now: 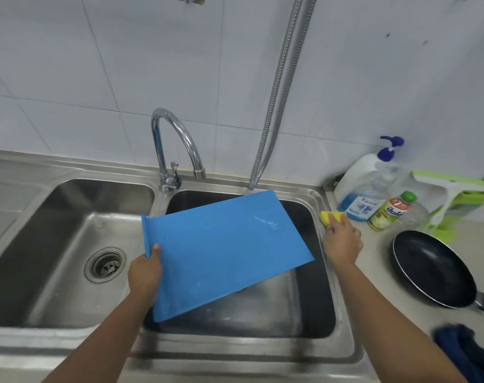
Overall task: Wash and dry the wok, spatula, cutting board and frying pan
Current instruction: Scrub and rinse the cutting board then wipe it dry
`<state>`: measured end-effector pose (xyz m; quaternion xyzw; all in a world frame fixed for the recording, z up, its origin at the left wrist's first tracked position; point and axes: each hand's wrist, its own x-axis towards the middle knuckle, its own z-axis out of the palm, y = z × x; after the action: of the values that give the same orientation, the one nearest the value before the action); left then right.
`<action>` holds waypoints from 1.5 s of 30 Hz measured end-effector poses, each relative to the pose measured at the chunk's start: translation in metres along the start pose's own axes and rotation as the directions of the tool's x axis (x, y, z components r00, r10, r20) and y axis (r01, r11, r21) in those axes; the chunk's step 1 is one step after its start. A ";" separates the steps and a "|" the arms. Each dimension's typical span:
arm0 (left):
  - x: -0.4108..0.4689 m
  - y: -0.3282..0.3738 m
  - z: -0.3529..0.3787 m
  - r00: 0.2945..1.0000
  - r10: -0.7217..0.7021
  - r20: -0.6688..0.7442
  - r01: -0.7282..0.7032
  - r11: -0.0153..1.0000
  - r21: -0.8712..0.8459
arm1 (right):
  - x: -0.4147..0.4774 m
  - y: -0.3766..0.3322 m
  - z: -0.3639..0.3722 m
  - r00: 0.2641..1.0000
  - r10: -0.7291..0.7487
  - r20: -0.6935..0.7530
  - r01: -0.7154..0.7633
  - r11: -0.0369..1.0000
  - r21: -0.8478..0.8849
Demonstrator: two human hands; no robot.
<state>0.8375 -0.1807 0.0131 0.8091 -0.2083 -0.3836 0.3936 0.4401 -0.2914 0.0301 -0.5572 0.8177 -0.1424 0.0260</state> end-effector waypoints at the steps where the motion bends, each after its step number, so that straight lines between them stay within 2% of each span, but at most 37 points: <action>1: -0.002 -0.001 0.002 1.000 -0.002 -0.019 0.003 1.000 0.006 | 0.011 0.006 0.002 1.000 -0.018 0.017 0.019 1.000 -0.021; 5: -0.006 -0.005 0.007 0.995 -0.011 -0.095 0.012 1.000 0.009 | 0.045 0.021 0.017 0.989 -0.122 0.079 0.128 0.988 -0.086; 11: -0.015 -0.004 0.016 0.988 -0.048 -0.145 0.031 0.993 -0.118 | 0.055 0.030 0.040 0.990 -0.098 0.106 0.108 0.990 -0.092; 20: -0.024 -0.005 0.002 0.986 -0.041 -0.161 0.030 0.997 -0.071 | 0.045 0.030 0.036 0.992 -0.095 0.078 0.098 0.994 -0.040; 23: -0.021 -0.011 -0.010 0.983 -0.052 -0.174 0.039 0.996 -0.074 | 0.026 0.012 0.034 0.988 -0.103 0.113 0.107 0.994 -0.030; 28: -0.013 -0.013 -0.037 0.986 -0.062 -0.155 0.051 0.996 -0.072 | -0.018 -0.046 0.029 0.981 -0.165 0.102 0.159 0.985 0.067; 31: 0.004 -0.019 -0.056 0.993 -0.018 -0.114 0.010 0.997 -0.074 | -0.046 -0.099 0.027 0.960 -0.267 0.090 0.255 0.959 0.126; 35: 0.042 -0.037 -0.076 0.997 -0.040 -0.058 0.037 0.998 -0.054 | -0.082 -0.181 0.035 0.859 -0.473 0.197 0.429 0.874 0.229; 38: 0.046 -0.028 -0.086 0.998 -0.036 -0.044 0.034 0.999 -0.042 | -0.096 -0.241 0.043 0.787 -0.556 0.268 0.466 0.820 0.331; 41: 0.057 -0.025 -0.093 0.999 -0.047 -0.024 0.046 0.998 -0.049 | -0.096 -0.298 0.048 0.765 -0.573 0.294 0.447 0.801 0.397; 45: 0.075 -0.026 -0.100 1.000 -0.028 0.003 0.028 0.999 -0.036 | -0.077 -0.351 0.049 0.813 -0.489 0.317 0.310 0.823 0.476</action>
<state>0.9628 -0.1654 -0.0021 0.8041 -0.1906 -0.3938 0.4024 0.7961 -0.3493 0.0658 -0.7194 0.6054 -0.1846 0.2862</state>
